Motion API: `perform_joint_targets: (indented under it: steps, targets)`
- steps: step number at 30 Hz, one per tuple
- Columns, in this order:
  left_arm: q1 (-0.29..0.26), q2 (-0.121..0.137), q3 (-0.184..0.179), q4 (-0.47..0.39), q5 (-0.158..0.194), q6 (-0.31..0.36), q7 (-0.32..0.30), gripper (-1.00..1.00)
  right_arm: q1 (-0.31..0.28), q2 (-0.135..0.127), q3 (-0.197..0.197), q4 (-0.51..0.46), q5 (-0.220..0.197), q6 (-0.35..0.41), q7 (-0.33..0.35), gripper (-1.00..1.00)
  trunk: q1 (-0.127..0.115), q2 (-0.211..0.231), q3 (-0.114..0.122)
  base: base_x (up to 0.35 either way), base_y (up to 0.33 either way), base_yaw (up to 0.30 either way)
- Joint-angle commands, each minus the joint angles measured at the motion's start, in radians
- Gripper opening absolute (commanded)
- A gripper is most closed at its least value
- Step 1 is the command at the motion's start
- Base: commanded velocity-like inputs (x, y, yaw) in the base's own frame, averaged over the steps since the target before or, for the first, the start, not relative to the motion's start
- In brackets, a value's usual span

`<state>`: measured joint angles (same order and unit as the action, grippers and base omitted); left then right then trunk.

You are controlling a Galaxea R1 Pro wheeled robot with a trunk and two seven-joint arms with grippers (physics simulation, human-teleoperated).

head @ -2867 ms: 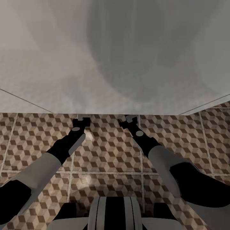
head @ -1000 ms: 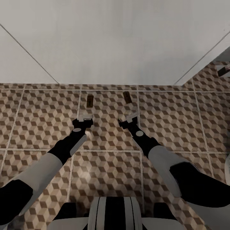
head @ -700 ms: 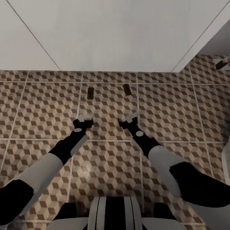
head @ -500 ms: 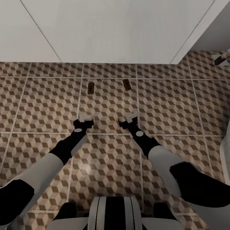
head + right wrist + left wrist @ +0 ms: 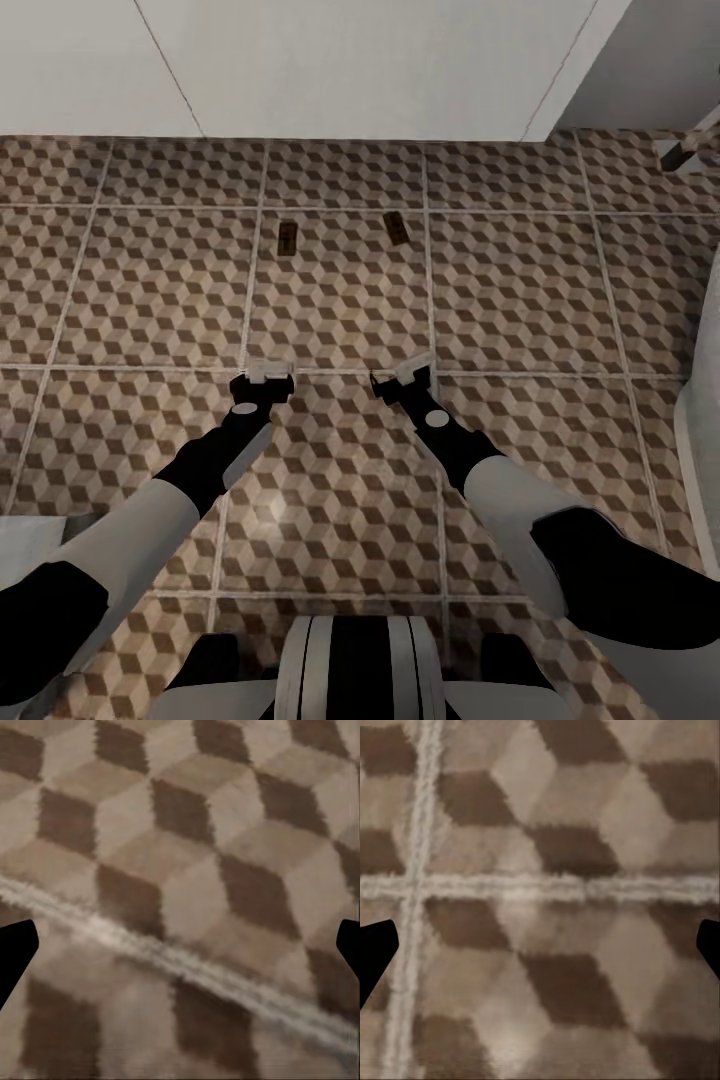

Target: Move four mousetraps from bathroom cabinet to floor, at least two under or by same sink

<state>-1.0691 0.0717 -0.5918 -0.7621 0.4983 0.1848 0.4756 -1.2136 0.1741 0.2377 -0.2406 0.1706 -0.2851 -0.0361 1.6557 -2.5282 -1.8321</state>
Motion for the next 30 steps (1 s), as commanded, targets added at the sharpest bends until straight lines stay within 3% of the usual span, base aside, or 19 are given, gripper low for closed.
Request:
perform_joint_targets:
  steps: [1, 9, 30]
  targets:
    - [-0.001, 0.002, -0.006, -0.002, 0.006, 0.004, 0.009, 1.0, 0.0, 0.0, -0.002, 0.001, 0.01, -0.003, -0.004, 1.0, -0.001, 0.0, 0.0, -0.339, 0.0, 0.0]
    - [0.0, 0.002, -0.006, 0.004, 0.007, 0.004, 0.009, 1.0, 0.0, 0.0, -0.002, 0.001, 0.01, -0.018, -0.004, 1.0, -0.001, 0.0, 0.0, -0.247, 0.0, 0.0]
    - [0.0, 0.0, -0.006, 0.01, 0.008, 0.004, 0.009, 1.0, 0.002, 0.0, -0.003, 0.001, 0.01, -0.03, -0.004, 1.0, -0.001, 0.0, 0.0, -0.016, 0.0, 0.0]
